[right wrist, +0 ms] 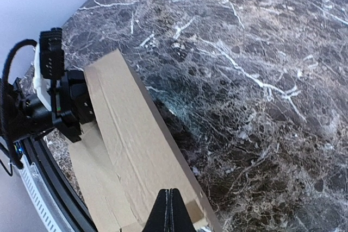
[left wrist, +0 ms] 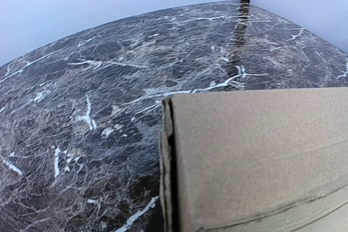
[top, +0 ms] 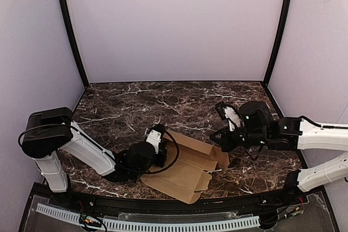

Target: Fold the paper box

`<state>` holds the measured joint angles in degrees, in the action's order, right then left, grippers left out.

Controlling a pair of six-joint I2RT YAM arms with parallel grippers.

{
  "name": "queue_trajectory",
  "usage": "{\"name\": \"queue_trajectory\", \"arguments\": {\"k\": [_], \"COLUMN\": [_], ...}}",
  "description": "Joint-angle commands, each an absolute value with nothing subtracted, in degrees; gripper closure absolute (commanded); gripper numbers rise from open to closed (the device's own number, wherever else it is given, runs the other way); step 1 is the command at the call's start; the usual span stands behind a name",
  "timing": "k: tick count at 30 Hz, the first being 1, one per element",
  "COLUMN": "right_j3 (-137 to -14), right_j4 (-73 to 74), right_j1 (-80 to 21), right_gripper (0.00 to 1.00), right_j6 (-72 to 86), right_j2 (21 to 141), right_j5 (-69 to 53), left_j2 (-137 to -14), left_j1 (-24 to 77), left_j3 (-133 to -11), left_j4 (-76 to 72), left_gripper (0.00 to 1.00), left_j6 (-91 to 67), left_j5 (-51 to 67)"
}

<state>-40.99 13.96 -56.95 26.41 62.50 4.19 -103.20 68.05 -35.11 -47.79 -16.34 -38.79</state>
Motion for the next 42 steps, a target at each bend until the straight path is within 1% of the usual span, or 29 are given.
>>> {"name": "queue_trajectory", "arguments": {"k": [1,6,11,15,28,32,37,42], "right_j3": [-40.0,-41.9,-41.7,-41.4,-41.3,-42.4,-43.1,-43.2], "right_j4": [6.7,1.3,-8.4,-14.1,-22.8,-23.6,-24.6,-25.3], "right_j1": [-56.6,-56.6,-56.6,-56.7,-58.9,-59.2,-59.2,-59.2], "right_gripper": [1.0,1.0,1.0,1.0,1.0,1.0,1.0,1.0], "right_j6": [22.7,19.9,18.9,18.4,18.4,17.8,17.3,17.5], "right_j2": [62.2,66.6,71.4,75.0,85.1,87.8,91.5,93.7], "right_j5": [1.5,-1.6,-6.5,-8.3,-9.2,-8.9,-8.9,-9.3], "left_j2": [-104.8,-106.4,-109.1,-111.2,-114.8,-115.2,-115.3,-115.5], "left_j1": [68.4,68.3,67.7,66.8,66.4,66.4,66.4,66.4], "left_j3": [-33.3,-33.2,-32.5,-32.8,-34.9,-34.8,-34.8,-34.7], "left_j4": [-58.0,-61.5,-66.8,-68.1,-67.2,-67.3,-67.6,-67.8], "left_gripper": [1.0,1.0,1.0,1.0,1.0,1.0,0.98,0.94], "left_j6": [-9.0,-6.1,-5.2,-5.7,-6.3,-6.6,-6.8,-6.9], "left_j5": [-31.3,-24.5,-17.2,-12.5,-10.8,-10.9,-10.7,-10.7]}}
